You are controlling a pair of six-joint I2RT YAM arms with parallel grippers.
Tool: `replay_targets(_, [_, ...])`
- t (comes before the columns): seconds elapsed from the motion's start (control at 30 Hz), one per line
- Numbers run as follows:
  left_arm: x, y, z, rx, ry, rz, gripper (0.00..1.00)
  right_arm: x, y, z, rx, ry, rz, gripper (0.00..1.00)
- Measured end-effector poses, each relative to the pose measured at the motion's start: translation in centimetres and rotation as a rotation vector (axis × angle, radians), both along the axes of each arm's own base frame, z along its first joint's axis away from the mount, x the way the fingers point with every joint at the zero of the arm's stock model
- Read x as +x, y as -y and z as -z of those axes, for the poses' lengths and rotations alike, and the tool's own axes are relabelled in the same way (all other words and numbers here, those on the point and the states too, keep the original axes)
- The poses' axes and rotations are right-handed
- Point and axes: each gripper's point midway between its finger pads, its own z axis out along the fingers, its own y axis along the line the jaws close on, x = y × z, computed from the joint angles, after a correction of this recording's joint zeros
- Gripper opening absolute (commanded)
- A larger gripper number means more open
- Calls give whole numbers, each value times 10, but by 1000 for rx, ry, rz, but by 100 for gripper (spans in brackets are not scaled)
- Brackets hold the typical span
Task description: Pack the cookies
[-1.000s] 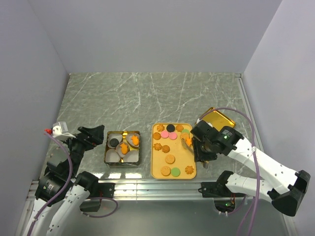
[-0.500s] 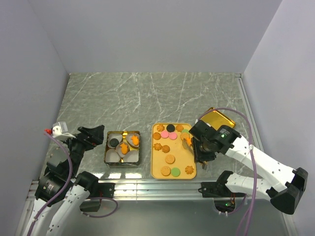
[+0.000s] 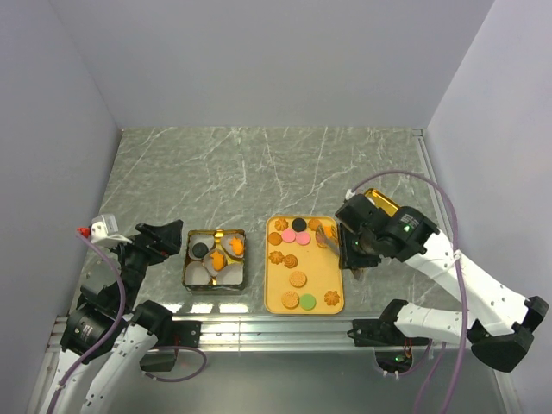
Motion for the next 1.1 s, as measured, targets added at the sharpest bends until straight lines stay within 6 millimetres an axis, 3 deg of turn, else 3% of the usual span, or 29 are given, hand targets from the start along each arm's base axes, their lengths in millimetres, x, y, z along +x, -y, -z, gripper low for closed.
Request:
replay_targets(0.13, [0,0,0,0,0,2,99,13,-16,-30,49,69,-21,31])
replay_targets(0.37, [0,0,0,-1,1,-2,99,14,-54,-49,90,77,-135,29])
replay_targets(0.63, [0,-2,0,-4,2,-13,99,11,-155,-72,167,97,-395,29])
replay_targets(0.83, [-1,-5,-3,-11,14,-25,99,-9,-210,-59,193,57,-555,28])
replay_targets(1.1, [-3,-9,-4,-18,24,-40,99,-38,-254,-26,157,-3,-706,28])
